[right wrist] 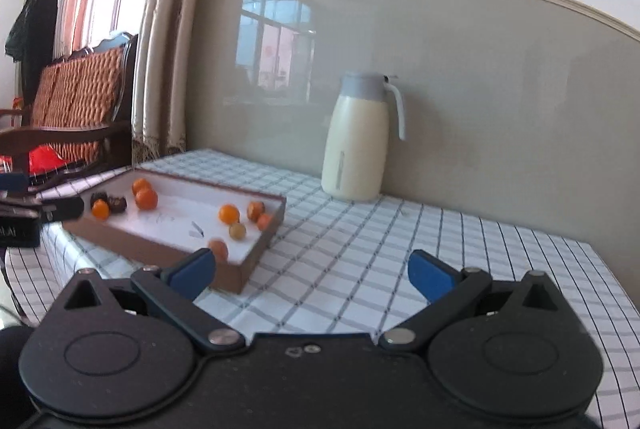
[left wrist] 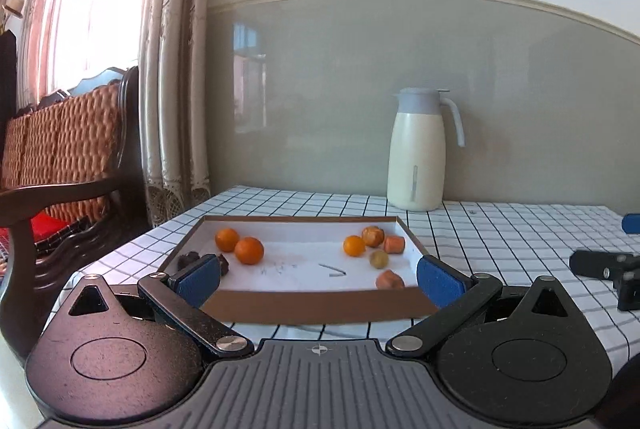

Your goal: Organize fruits

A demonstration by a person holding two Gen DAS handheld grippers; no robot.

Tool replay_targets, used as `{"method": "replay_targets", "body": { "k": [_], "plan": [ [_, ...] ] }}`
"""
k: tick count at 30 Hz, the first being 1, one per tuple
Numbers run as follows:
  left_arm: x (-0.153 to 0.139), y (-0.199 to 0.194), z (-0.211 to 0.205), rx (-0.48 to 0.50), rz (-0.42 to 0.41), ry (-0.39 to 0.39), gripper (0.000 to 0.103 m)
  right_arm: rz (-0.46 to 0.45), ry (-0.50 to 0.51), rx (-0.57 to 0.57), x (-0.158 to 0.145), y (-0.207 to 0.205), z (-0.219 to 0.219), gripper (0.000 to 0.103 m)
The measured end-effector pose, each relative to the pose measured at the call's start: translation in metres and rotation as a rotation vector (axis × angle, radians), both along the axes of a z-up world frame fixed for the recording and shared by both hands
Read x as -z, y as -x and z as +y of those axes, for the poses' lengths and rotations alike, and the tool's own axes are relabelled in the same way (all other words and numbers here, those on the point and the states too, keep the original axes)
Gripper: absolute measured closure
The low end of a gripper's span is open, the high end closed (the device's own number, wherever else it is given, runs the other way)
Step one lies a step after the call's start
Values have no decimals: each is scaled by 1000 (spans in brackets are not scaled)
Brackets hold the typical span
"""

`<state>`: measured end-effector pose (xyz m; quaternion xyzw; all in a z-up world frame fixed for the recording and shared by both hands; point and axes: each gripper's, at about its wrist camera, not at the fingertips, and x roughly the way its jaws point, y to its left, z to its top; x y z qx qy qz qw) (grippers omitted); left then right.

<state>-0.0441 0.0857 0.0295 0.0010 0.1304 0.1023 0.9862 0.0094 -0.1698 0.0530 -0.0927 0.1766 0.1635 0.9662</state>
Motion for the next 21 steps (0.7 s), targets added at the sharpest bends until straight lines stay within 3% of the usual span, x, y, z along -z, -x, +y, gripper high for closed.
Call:
{"method": "replay_targets", "body": {
  "k": [5,7,11,21],
  "plan": [
    [27,17,-7,-15,-32,-6,0,17,12,43,23,1,-6,6],
    [26,20,-5,-16,-65,-6,0,24,-24,30,22,2,-10,6],
    [29,16,-6,-12,-44,-10,0,-8,-67,34,24,4,-12,6],
    [31,11,-14,7,-32,-48,0,-22,-67,1,24,7,-7,6]
  ]
}}
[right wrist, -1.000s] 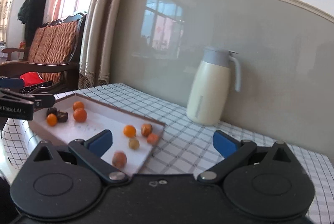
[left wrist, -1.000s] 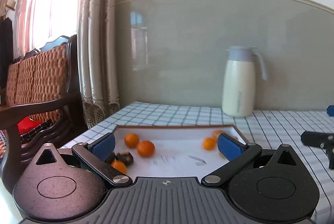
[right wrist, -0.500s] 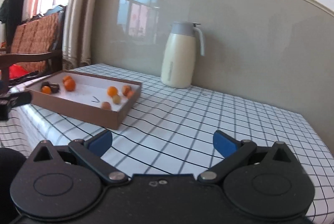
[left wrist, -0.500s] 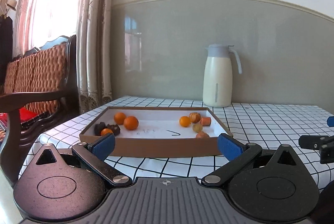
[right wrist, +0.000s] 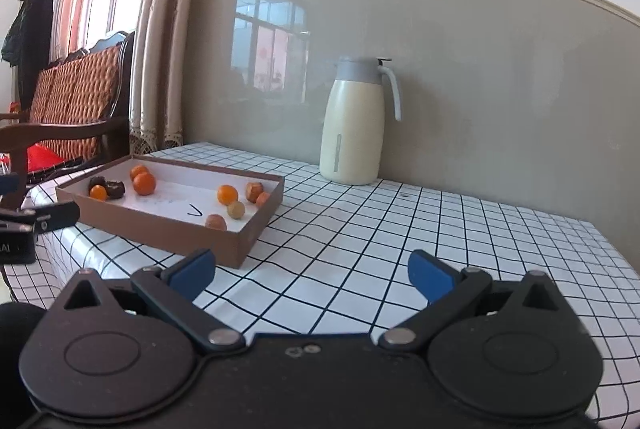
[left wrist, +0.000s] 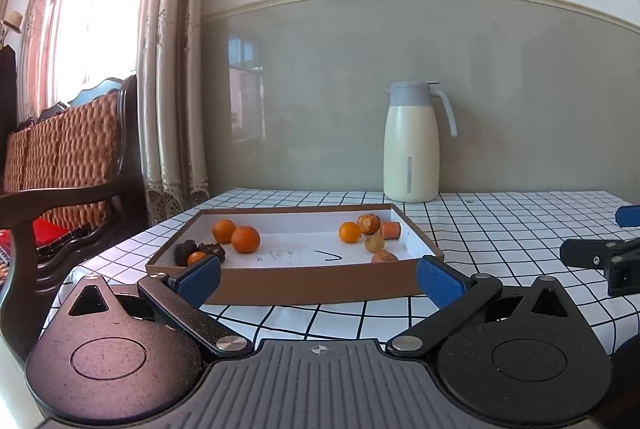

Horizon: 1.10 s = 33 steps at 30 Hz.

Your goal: Organize fruits

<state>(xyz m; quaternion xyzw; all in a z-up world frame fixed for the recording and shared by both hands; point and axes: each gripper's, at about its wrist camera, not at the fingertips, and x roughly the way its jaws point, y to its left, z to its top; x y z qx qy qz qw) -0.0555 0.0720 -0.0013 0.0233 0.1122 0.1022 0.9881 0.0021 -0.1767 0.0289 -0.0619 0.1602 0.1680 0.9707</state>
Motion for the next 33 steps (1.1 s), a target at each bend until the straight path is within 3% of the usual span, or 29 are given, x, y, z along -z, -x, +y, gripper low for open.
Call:
{"method": "replay_targets", "body": {
  "k": [33],
  "plan": [
    [0,3,2,5,-2,2,0,-7,5,-5,-1,1,5,6]
  ]
}}
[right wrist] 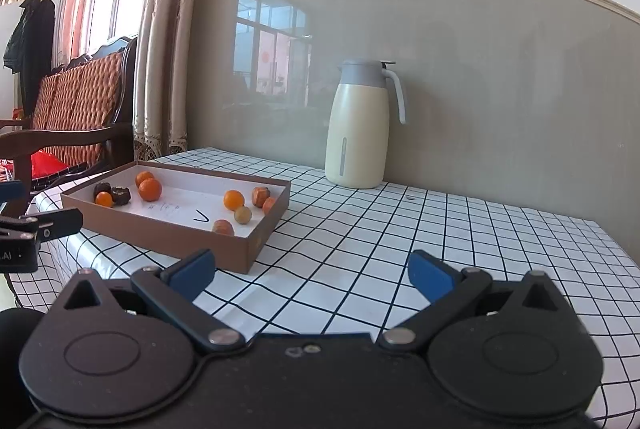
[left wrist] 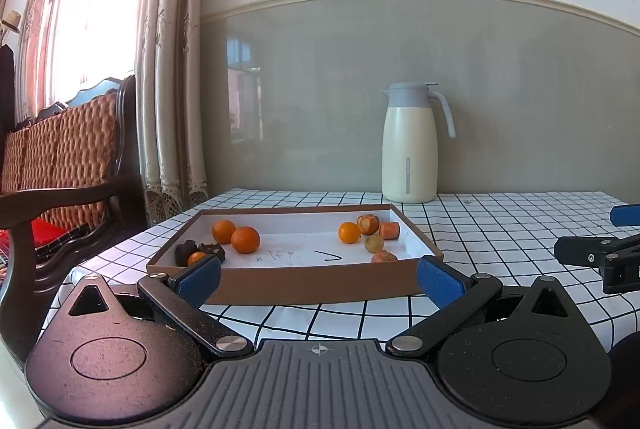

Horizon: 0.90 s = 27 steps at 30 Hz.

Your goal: Organize fruits

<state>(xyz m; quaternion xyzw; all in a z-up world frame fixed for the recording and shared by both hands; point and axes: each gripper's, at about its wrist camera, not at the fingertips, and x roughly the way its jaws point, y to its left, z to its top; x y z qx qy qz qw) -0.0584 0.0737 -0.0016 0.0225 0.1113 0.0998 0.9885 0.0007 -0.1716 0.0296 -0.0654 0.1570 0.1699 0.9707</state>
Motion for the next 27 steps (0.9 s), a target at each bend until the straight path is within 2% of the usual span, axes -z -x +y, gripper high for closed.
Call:
{"method": "replay_targets", "body": {
  "k": [27],
  "plan": [
    [-1,1,0,-3,-10,0,0,-2,1,1,0,0,0,6]
  ]
}}
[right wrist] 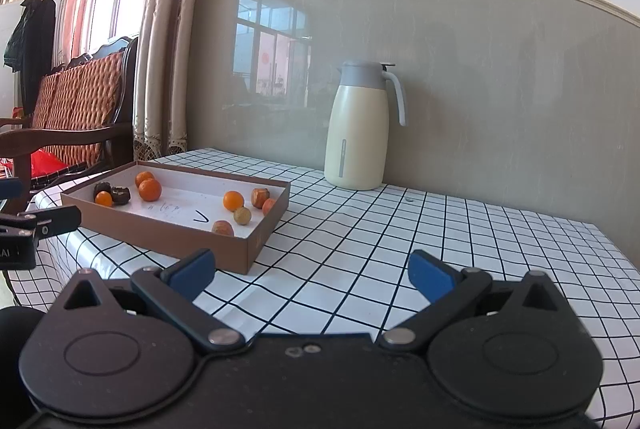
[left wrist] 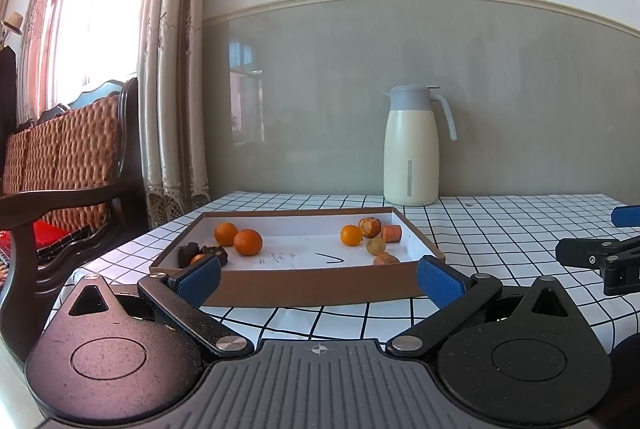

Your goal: Organize fruits

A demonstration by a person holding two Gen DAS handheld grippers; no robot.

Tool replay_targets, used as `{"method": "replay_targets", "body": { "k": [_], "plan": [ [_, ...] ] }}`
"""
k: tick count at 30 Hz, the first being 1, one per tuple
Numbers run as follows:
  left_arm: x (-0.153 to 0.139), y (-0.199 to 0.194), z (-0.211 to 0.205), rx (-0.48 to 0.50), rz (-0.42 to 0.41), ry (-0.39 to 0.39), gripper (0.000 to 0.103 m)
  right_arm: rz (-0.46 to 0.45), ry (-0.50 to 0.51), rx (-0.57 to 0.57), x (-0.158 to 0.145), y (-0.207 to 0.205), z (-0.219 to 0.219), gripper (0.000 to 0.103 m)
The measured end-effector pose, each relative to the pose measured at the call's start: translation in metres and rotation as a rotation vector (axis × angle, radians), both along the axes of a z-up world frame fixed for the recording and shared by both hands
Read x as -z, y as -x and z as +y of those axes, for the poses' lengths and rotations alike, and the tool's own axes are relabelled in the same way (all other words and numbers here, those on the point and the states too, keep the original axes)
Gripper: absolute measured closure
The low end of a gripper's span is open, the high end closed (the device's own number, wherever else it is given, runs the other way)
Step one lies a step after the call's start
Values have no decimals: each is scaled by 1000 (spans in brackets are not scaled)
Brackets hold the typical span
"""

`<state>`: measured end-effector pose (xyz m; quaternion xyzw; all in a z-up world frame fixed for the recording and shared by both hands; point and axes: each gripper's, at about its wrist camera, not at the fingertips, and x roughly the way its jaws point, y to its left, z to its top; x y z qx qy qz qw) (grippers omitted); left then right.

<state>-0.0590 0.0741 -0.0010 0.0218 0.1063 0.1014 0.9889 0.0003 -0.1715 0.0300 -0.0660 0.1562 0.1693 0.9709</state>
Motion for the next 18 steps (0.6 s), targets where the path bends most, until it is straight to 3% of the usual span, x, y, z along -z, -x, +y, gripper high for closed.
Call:
{"method": "replay_targets", "body": {
  "k": [18],
  "plan": [
    [1,1,-1,-3,-17,-2,0,-1,1,0,0,0,0,6]
  ]
}}
